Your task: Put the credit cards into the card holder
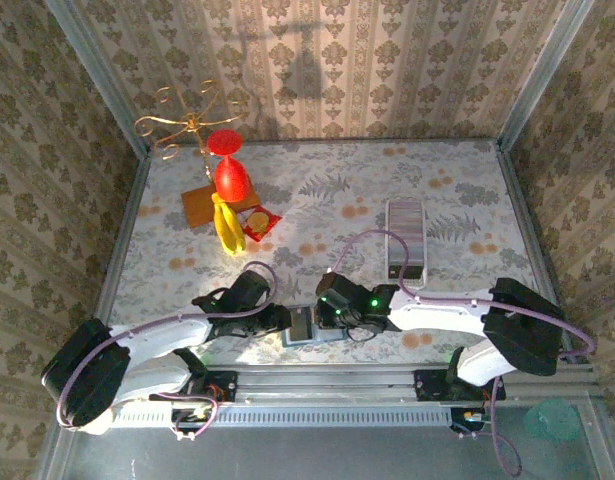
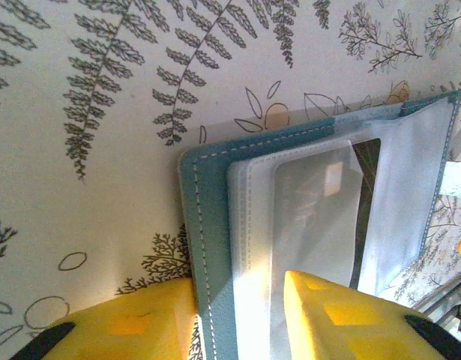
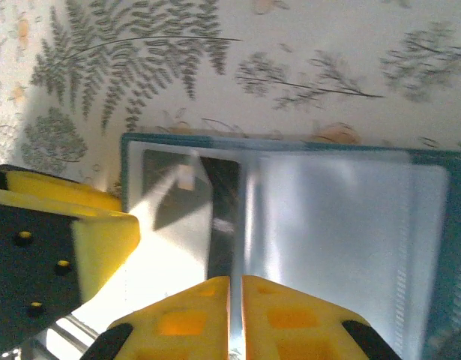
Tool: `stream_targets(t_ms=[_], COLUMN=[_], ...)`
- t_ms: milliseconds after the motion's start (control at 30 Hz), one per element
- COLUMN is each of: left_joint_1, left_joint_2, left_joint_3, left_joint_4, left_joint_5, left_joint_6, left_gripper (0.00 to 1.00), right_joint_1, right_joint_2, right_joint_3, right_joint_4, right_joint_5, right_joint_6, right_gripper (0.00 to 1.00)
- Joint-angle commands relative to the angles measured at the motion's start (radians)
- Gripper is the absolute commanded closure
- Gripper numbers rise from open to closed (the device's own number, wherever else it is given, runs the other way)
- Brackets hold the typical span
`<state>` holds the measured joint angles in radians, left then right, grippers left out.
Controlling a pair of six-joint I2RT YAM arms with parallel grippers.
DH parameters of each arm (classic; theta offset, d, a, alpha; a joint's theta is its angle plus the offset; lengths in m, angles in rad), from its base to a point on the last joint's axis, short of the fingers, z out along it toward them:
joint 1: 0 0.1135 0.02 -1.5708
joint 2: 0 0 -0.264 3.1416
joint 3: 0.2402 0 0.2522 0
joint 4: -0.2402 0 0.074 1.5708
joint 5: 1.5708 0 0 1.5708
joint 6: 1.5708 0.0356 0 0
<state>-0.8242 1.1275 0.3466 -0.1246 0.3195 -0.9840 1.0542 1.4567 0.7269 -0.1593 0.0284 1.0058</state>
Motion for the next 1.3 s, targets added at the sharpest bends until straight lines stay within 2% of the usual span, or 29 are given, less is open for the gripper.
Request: stream_targets(t_ms=[0, 100, 333, 700, 900, 1267], left_joint_1=[-0.008, -0.008, -0.012, -0.02, -0.022, -0.019], left_joint_2=[0.003, 0.004, 0.013, 0.032, 0.057, 0.038], left_joint_3=[-0.022, -0.02, -0.02, -0.015, -0.017, -0.02], left_joint_4=[0.011, 0.01, 0.008, 0.006, 0.005, -0.018], left_joint_5=[0.012, 0.015, 0.02, 0.018, 0.012, 0.0], left_joint_6=[0.013, 0.016, 0.016, 0.02, 0.016, 0.013], left_gripper=[0.61, 0.58, 0.57, 0.6, 0.65, 0.7], right_joint_1=[0.006, 0.006, 0.006, 0.01, 0.01, 0.01], right_joint_2=[-0.037, -0.045, 0.0, 0.071, 0.114, 0.11], right_joint_3=[-0.047, -0.07, -0.055, -0.036, -0.002, -0.009], right_joint_4=[-0.083, -0.059, -0.032, -0.088, -0.017, 0.162], right_joint_5=[0.058, 0.045, 0.022, 0.01, -0.027, -0.06], right_joint_6=[0.055, 0.07, 0.068, 0.089, 0.085, 0.112], right_gripper=[0.8, 0.73, 0.68, 0.62, 0.59, 0.59])
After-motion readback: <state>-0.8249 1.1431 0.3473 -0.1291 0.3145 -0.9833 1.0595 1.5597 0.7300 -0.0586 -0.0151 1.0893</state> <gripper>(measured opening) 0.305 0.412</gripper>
